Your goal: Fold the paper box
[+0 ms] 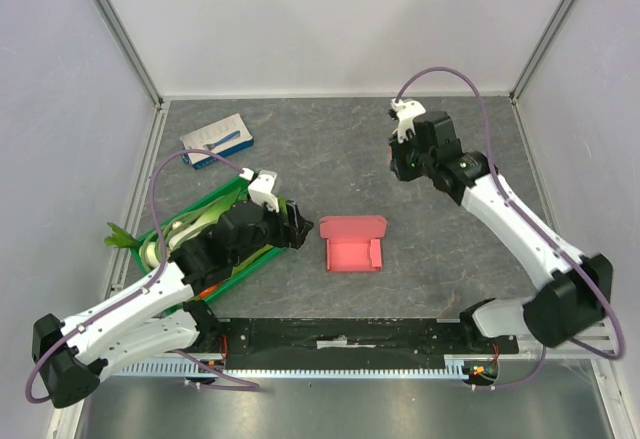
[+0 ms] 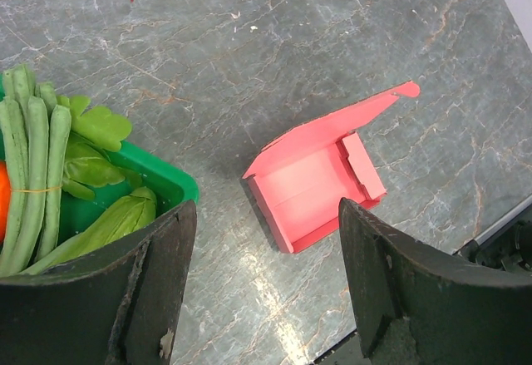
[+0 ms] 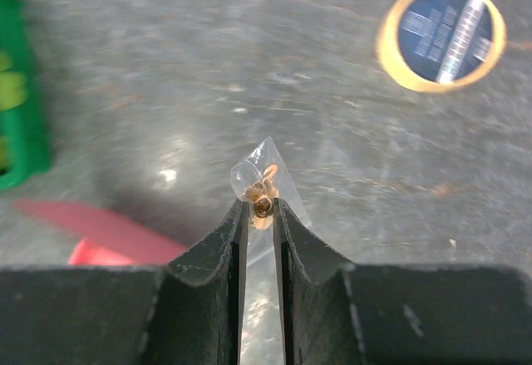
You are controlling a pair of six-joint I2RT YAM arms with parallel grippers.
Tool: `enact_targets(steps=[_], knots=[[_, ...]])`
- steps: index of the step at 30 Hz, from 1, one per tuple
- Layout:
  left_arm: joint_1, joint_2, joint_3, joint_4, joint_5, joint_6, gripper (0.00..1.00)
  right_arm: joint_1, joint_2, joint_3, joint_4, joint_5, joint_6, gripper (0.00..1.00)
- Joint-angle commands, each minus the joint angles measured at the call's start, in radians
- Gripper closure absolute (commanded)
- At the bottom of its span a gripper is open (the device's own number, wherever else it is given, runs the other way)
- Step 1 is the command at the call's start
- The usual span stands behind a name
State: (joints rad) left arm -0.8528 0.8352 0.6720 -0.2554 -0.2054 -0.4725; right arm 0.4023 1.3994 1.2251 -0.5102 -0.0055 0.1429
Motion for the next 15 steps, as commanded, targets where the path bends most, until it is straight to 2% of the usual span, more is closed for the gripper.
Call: enact_targets(steps=[1,6,10,15], knots=[[0.006,0.004,0.003,0.042,-0.012,-0.008,0.25,0.191,-0.144,-0.028,-0.094,-0.059,0.027,0.76],[0.011,0.005,-0.009,0.044,-0.012,-0.037,0.25,0.389,-0.235,-0.116,-0.048,-0.114,0.147,0.76],[0.012,-0.01,-0.049,0.057,0.0,-0.08,0.25,0.522,-0.237,-0.22,0.033,-0.059,0.202,0.77],[0.014,-0.039,-0.098,0.088,0.031,-0.133,0.25,0.618,-0.192,-0.321,0.157,0.103,0.208,0.79]])
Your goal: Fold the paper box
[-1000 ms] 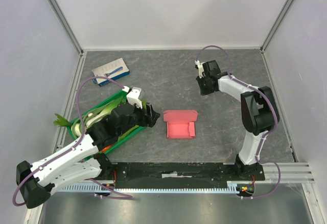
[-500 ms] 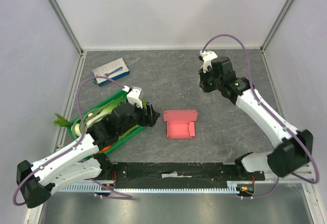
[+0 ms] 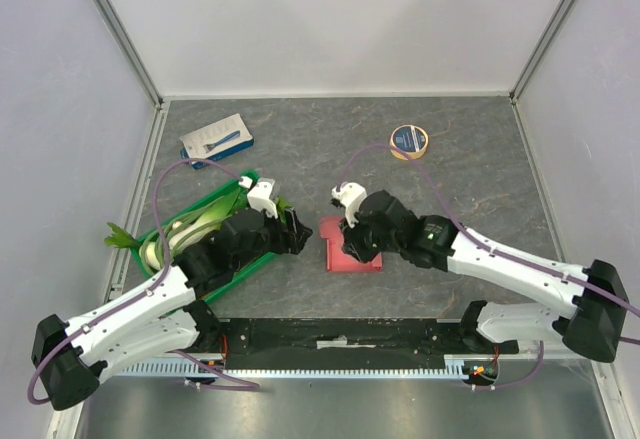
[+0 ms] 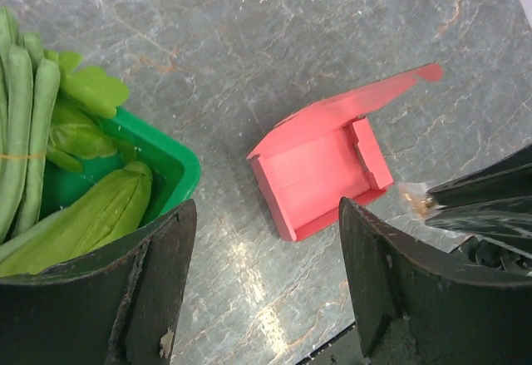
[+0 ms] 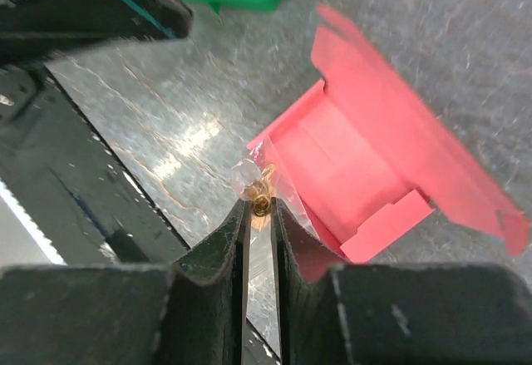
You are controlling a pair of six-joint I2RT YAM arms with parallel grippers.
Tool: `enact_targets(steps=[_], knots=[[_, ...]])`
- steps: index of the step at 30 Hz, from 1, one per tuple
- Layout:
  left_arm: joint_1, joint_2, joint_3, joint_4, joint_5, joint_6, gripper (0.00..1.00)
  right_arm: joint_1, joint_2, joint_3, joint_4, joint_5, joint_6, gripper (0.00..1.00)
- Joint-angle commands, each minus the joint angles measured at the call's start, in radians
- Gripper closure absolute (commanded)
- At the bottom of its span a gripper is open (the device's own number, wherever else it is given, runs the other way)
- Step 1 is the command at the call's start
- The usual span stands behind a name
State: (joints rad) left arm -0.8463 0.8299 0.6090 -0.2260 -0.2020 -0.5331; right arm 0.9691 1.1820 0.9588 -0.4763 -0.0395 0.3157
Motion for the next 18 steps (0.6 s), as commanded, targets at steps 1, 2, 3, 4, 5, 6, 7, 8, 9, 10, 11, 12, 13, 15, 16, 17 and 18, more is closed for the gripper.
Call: enact_targets(steps=[1,2,3,4,5,6,7,8,9,10,11,12,13,15,16,17,18], knots=[[0.006,-0.043,-0.051,0.063,0.038,-0.077,0.25,0.074,0.034,-0.083,0.137,0.168,0.036,0.8],[0.006,-0.046,-0.055,0.065,0.041,-0.094,0.25,0.083,0.05,-0.1,0.174,0.209,0.036,0.8],[0.007,-0.052,-0.063,0.07,0.044,-0.102,0.25,0.104,0.056,-0.117,0.2,0.236,0.028,0.8],[0.006,-0.064,-0.08,0.076,0.052,-0.116,0.25,0.106,0.06,-0.155,0.224,0.257,0.028,0.8],[0.006,-0.072,-0.09,0.086,0.055,-0.125,0.25,0.112,0.071,-0.169,0.27,0.268,0.025,0.8],[0.007,-0.081,-0.103,0.094,0.058,-0.133,0.25,0.117,0.076,-0.201,0.298,0.283,0.02,0.78],[0.006,-0.092,-0.126,0.111,0.058,-0.148,0.25,0.117,0.079,-0.215,0.327,0.292,0.026,0.74],[0.006,-0.11,-0.133,0.116,0.059,-0.153,0.25,0.115,0.088,-0.222,0.362,0.3,0.032,0.66],[0.006,-0.113,-0.143,0.117,0.061,-0.154,0.25,0.117,0.097,-0.221,0.369,0.305,0.037,0.53],[0.006,-0.114,-0.143,0.116,0.067,-0.154,0.25,0.117,0.105,-0.212,0.361,0.319,0.058,0.48],[0.006,-0.106,-0.141,0.113,0.072,-0.151,0.25,0.117,0.111,-0.203,0.32,0.329,0.077,0.46],[0.006,-0.097,-0.135,0.114,0.09,-0.146,0.25,0.117,0.102,-0.192,0.3,0.334,0.088,0.42],[0.006,-0.088,-0.134,0.114,0.096,-0.139,0.25,0.117,0.062,-0.192,0.26,0.352,0.123,0.41],[0.006,-0.055,-0.137,0.128,0.117,-0.131,0.26,0.115,0.001,-0.212,0.22,0.391,0.158,0.37],[0.006,-0.043,-0.14,0.151,0.127,-0.124,0.27,0.114,-0.072,-0.216,0.158,0.439,0.204,0.35],[0.006,-0.017,-0.143,0.16,0.136,-0.119,0.28,0.111,-0.109,-0.224,0.124,0.472,0.232,0.34],[0.007,0.0,-0.141,0.165,0.151,-0.114,0.31,0.082,-0.149,-0.25,0.095,0.483,0.259,0.32]])
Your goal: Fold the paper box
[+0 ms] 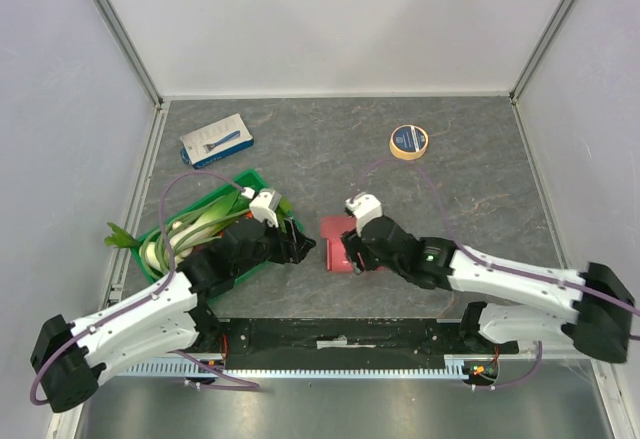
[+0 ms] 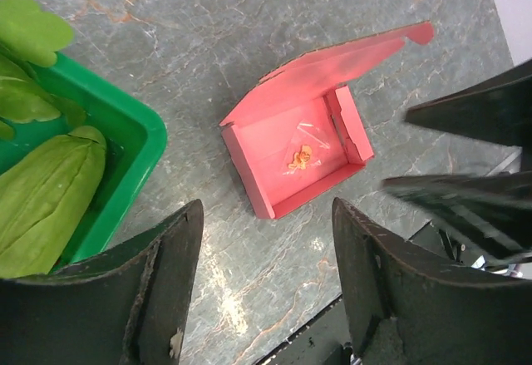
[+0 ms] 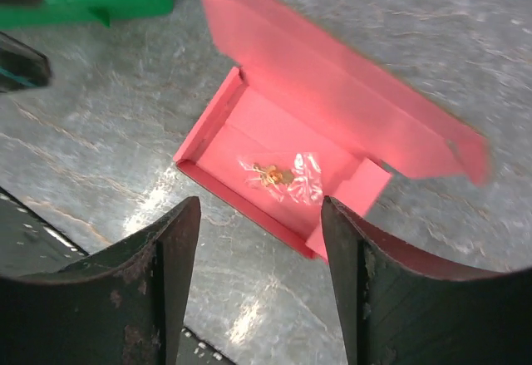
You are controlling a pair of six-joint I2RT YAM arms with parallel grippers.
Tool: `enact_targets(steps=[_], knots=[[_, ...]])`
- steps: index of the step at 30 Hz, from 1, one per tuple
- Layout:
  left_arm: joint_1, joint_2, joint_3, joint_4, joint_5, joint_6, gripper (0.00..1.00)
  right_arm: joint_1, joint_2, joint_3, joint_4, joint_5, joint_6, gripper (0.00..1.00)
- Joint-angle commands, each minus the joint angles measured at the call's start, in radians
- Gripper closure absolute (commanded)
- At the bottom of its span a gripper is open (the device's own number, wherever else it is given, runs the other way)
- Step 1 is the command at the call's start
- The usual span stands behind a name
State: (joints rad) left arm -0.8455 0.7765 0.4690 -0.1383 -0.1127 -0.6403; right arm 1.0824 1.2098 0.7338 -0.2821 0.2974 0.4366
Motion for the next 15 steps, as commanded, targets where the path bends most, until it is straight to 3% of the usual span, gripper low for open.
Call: enact_targets(steps=[1,4,9,15], knots=[[0.006,0.072,0.003,0.083,0.07,0.004,0.36,-0.059,-0.246,-0.045,-0.127,0.105,0.155,0.32],[0.003,0.145,0.02,0.103,0.108,0.028,0.45,-0.197,-0.364,-0.149,-0.106,-0.039,0.192,0.33],[-0.065,0.25,0.039,0.132,0.033,0.042,0.47,-0.425,-0.437,-0.314,0.013,-0.296,0.181,0.37],[-0.176,0.405,0.071,0.167,-0.131,0.005,0.49,-0.541,-0.394,-0.456,0.268,-0.499,0.214,0.45]])
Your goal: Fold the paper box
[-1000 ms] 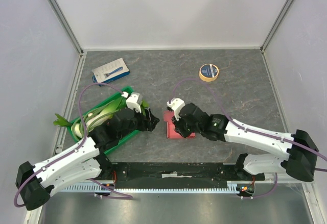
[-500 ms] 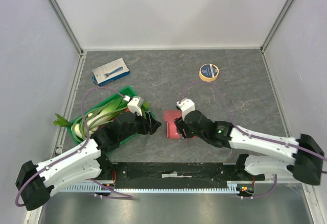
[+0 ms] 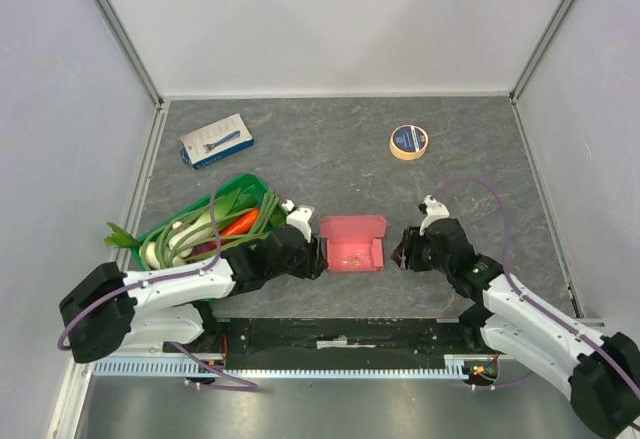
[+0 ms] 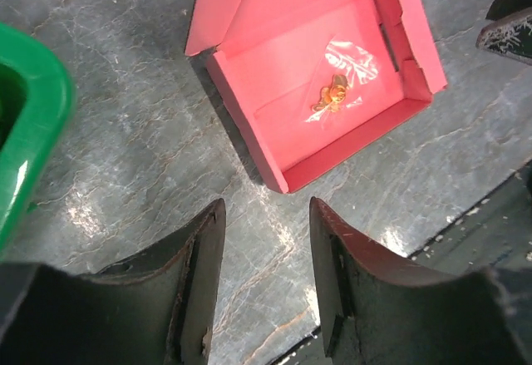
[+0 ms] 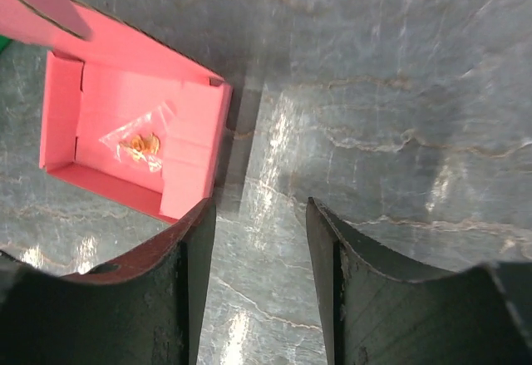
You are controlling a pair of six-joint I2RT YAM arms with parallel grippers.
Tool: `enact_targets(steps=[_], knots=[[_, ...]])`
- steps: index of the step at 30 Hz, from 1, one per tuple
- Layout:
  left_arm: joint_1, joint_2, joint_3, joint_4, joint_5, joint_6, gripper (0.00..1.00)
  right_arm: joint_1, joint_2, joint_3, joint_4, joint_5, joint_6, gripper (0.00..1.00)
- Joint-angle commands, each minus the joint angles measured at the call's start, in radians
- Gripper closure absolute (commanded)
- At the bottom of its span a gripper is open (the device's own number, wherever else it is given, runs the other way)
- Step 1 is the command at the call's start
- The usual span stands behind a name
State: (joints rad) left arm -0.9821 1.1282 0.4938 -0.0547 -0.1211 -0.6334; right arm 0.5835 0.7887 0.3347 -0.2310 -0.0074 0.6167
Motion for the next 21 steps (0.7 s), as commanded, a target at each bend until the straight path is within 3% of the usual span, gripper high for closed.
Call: enact_targets(steps=[1,10,21], knots=[[-0.053,0.076,0.043,0.093,-0.135,-0.005,0.49,-0.042,0.064,-0.065,0.276,-0.209,0.032,0.46],[-0.059,0.123,-0.009,0.256,-0.143,0.004,0.47,-0.042,0.187,-0.095,0.473,-0.269,0.052,0.51],[-0.059,0.235,0.022,0.319,-0.149,0.027,0.48,0.039,0.303,-0.031,0.418,-0.165,0.011,0.59]])
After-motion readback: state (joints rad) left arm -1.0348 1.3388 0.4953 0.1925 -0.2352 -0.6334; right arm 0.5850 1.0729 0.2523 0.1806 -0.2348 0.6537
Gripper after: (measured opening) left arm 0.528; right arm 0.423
